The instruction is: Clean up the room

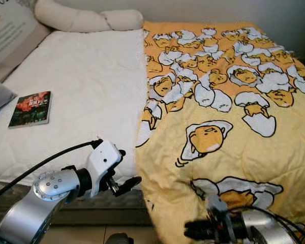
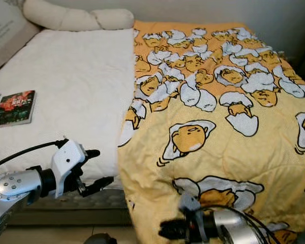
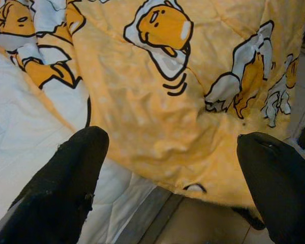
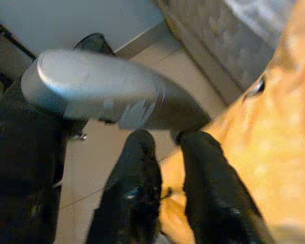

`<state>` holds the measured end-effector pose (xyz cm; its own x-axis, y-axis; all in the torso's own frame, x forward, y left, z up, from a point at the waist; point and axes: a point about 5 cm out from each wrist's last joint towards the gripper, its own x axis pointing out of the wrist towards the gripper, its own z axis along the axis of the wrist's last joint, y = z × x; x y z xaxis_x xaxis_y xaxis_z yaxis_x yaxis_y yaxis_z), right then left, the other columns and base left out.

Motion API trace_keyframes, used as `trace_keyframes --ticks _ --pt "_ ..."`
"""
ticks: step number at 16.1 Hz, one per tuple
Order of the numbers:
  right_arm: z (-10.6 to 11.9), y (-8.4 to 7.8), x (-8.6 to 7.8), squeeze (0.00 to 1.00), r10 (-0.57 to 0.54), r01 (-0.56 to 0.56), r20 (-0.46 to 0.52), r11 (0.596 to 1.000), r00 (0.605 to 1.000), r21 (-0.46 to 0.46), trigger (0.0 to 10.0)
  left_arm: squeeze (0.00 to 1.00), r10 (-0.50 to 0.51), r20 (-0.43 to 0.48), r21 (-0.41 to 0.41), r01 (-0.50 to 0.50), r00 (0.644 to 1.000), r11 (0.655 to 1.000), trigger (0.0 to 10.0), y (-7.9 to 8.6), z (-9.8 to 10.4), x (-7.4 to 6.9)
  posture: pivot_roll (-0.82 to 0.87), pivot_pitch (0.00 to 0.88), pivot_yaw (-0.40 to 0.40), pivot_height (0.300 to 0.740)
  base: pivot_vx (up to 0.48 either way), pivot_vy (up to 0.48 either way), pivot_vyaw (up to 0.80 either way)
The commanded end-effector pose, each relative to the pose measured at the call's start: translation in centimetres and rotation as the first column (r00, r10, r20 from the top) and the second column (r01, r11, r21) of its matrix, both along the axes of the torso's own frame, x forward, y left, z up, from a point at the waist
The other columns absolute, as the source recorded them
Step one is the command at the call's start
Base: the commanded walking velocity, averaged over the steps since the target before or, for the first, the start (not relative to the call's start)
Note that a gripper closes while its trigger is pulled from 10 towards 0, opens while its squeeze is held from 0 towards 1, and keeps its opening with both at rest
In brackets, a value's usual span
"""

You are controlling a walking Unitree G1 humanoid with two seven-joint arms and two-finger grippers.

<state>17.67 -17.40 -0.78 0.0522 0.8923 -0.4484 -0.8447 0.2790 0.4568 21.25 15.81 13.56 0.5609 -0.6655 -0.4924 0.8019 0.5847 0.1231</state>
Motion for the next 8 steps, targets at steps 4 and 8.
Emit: trace_keyframes --ticks 4,8 --pt "0.6 -0.3 0.6 1.00 -0.064 0.064 0.060 0.998 0.996 -0.005 10.0 0.44 -0.010 0.007 0.003 0.010 1.000 1.000 10.0 -0.2 0.2 -0.2 0.16 0.000 0.032 0.740 0.000 0.000 0.00" --pt "2.5 0.0 4.7 1.00 -0.402 0.396 0.257 0.915 0.879 0.077 10.0 0.44 0.102 0.020 -0.065 -0.100 0.995 0.993 10.0 0.0 -0.4 0.2 0.13 0.000 0.024 0.740 0.000 0.000 0.00"
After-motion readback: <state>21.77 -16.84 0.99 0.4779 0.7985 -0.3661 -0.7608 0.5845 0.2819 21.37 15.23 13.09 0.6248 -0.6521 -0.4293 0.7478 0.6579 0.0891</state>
